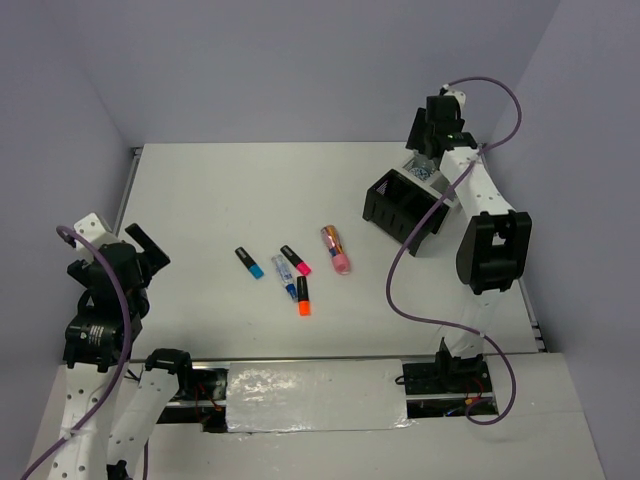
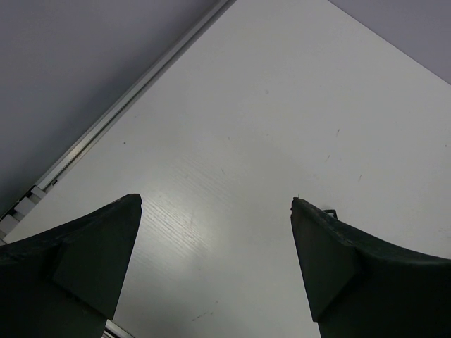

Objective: Sort the stationery into containers
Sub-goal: Place the stationery in the storage box.

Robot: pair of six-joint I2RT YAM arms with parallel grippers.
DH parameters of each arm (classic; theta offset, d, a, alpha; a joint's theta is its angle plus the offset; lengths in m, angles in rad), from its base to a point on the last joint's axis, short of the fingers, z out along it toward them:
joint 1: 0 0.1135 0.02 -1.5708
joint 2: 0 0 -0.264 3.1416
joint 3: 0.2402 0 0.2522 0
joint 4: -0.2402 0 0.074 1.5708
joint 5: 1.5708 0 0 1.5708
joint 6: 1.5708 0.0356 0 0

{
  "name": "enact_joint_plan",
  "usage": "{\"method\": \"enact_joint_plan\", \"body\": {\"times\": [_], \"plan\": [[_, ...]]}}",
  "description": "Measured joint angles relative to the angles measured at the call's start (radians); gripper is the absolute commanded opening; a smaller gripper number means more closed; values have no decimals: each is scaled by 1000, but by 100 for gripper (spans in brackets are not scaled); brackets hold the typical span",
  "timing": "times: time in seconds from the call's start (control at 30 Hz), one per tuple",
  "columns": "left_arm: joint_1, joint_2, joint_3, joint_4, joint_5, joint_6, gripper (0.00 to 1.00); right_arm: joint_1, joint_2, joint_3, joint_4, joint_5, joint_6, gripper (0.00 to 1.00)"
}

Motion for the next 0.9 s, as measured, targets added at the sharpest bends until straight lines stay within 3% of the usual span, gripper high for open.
{"method": "enact_joint_plan", "body": {"times": [0.4,0.9], "plan": [[-1,0,0,13,7,0,99,-1,0,-96,23,-29,4,0],[-1,11,0,13,10,0,99,-1,-5,-93,-18,-36,9,0]]}}
